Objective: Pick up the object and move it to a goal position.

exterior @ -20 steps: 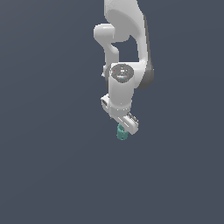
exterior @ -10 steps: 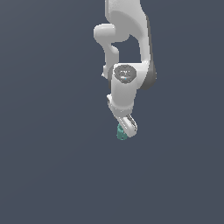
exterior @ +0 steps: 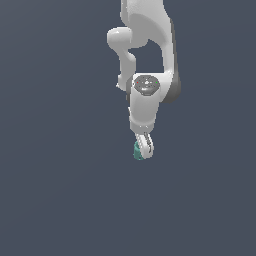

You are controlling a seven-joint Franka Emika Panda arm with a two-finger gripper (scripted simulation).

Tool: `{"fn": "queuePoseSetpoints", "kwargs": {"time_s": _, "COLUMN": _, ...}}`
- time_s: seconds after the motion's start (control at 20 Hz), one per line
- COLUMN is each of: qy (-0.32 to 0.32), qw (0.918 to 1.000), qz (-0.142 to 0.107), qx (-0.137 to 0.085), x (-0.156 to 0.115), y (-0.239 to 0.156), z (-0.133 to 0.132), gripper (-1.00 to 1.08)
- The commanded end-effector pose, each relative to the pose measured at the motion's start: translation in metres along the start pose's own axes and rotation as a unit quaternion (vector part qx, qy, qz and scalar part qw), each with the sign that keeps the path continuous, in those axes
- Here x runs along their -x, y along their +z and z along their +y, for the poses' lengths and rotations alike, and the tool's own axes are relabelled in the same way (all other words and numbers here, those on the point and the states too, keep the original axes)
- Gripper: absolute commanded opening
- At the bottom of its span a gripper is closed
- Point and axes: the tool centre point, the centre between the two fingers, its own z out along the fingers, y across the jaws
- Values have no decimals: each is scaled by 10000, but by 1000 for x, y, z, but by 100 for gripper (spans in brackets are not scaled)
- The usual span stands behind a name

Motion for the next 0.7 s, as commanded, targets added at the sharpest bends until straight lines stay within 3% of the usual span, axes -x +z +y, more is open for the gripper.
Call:
{"fn": "queuePoseSetpoints", "kwargs": {"time_s": 0.0, "qy": 317, "qw": 9995, "qz": 6, "qx": -7, "x": 2, "y": 1, "z": -1, "gripper": 100}}
{"fn": "queuePoseSetpoints", "kwargs": {"time_s": 0.65, "qy": 1277, "qw": 9918, "qz": 21, "qx": -33, "x": 8, "y": 2, "z": -2, "gripper": 100}}
